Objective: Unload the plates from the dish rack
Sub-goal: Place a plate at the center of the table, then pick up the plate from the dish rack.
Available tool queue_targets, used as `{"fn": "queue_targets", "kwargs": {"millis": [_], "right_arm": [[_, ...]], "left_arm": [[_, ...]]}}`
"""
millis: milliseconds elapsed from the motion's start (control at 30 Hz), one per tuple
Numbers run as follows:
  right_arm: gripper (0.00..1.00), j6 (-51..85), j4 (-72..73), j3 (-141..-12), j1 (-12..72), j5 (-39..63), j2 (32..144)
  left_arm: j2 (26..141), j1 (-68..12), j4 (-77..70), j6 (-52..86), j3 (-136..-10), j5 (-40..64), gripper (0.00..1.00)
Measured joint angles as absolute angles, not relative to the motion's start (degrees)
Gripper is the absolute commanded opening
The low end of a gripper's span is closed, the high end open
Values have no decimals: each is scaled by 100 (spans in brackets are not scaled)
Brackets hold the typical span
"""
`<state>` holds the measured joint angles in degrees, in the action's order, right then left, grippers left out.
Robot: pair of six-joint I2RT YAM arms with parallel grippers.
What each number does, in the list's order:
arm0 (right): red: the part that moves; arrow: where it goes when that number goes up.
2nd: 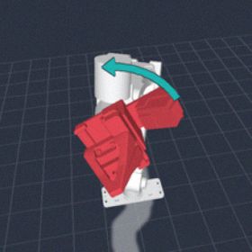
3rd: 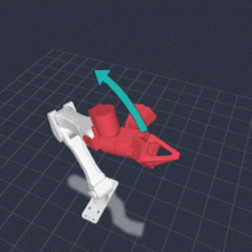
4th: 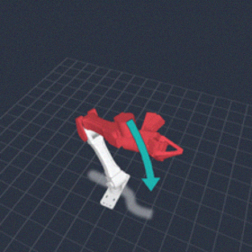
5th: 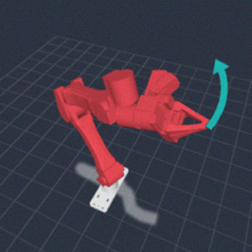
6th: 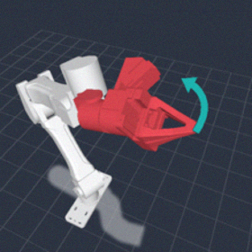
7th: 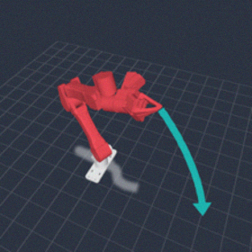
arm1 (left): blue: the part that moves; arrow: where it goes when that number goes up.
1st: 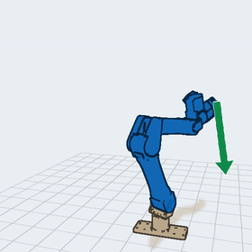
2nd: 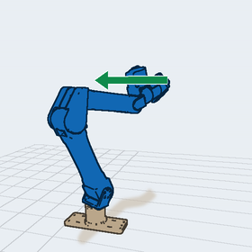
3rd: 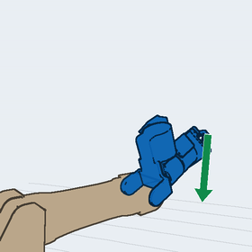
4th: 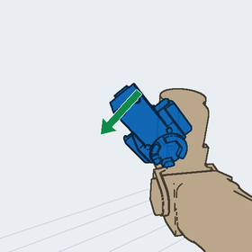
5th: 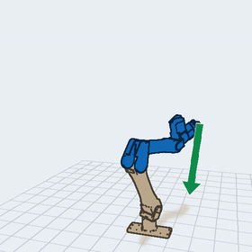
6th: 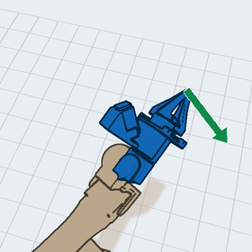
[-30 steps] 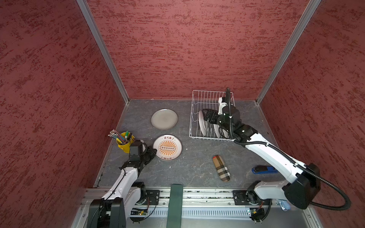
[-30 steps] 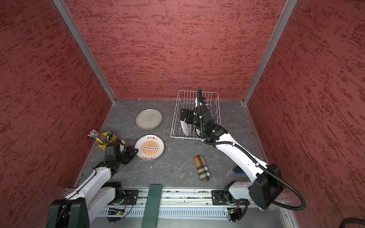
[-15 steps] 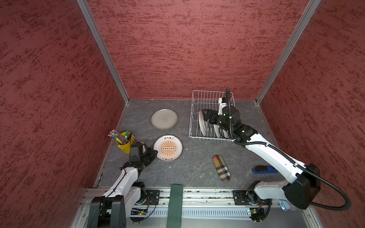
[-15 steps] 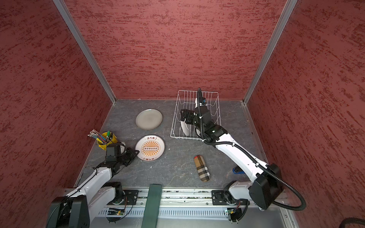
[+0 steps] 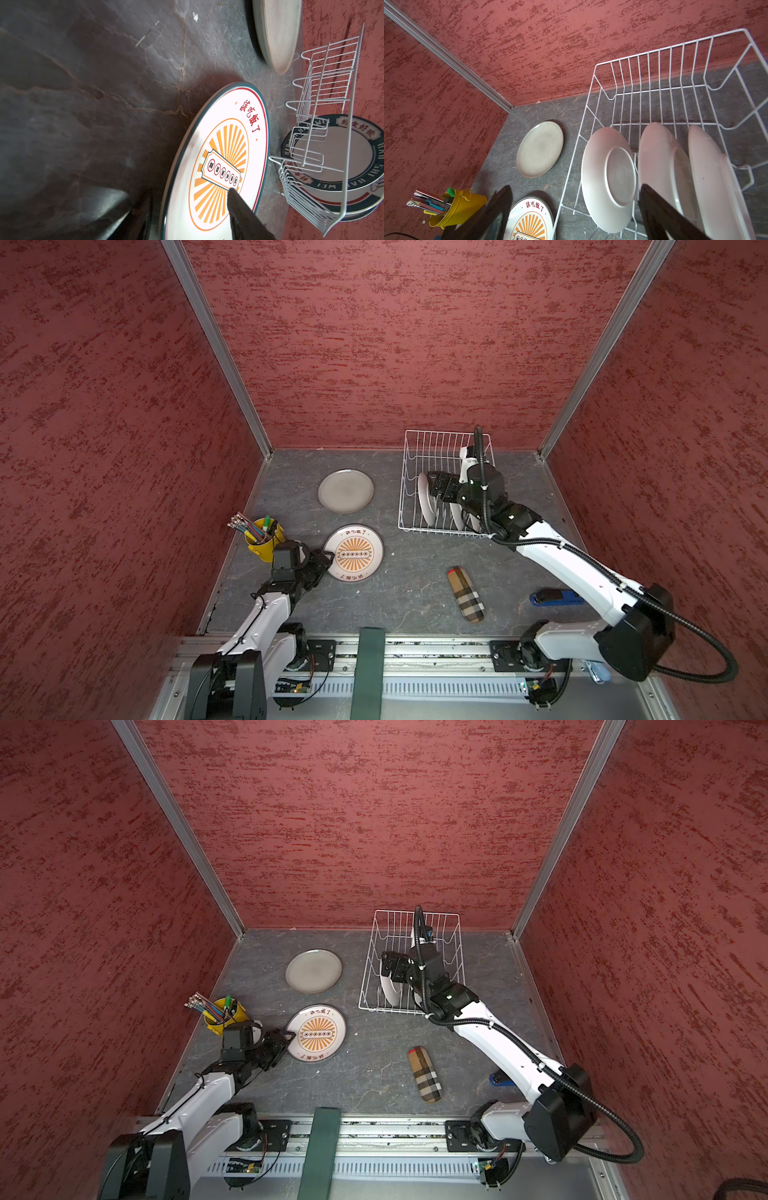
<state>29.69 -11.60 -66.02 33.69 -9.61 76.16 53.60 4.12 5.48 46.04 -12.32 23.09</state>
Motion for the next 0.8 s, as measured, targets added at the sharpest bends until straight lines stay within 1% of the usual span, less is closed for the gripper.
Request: {"fn": "queue_targets", "kwargs": {"millis": [100, 200, 367, 500, 667, 800], "right_arm": [[96, 2910, -1448, -6672, 3367, -1197, 7638], [95, 2810, -1955, -7002, 3367, -1730, 7780], [95, 2650, -2893, -7585, 3367, -3072, 8195], [95, 2585, -3514, -7830, 3385, -3837, 8672], [89, 2449, -3968, -7889, 3424, -4187, 9074], [83, 2392, -4366, -8261, 3514, -4460, 9365]], "left_arm": [[5137, 423, 646, 4604, -1245, 2368, 65], [4759, 423, 913, 4580, -1286, 2368, 69], [4036, 423, 1433, 4536, -1396, 2373, 70], [3780, 421, 1874, 4445, -1632, 2401, 72], [3747, 419, 2335, 4265, -1894, 2530, 72], [3750, 405, 2530, 4250, -2062, 2659, 73]]}}
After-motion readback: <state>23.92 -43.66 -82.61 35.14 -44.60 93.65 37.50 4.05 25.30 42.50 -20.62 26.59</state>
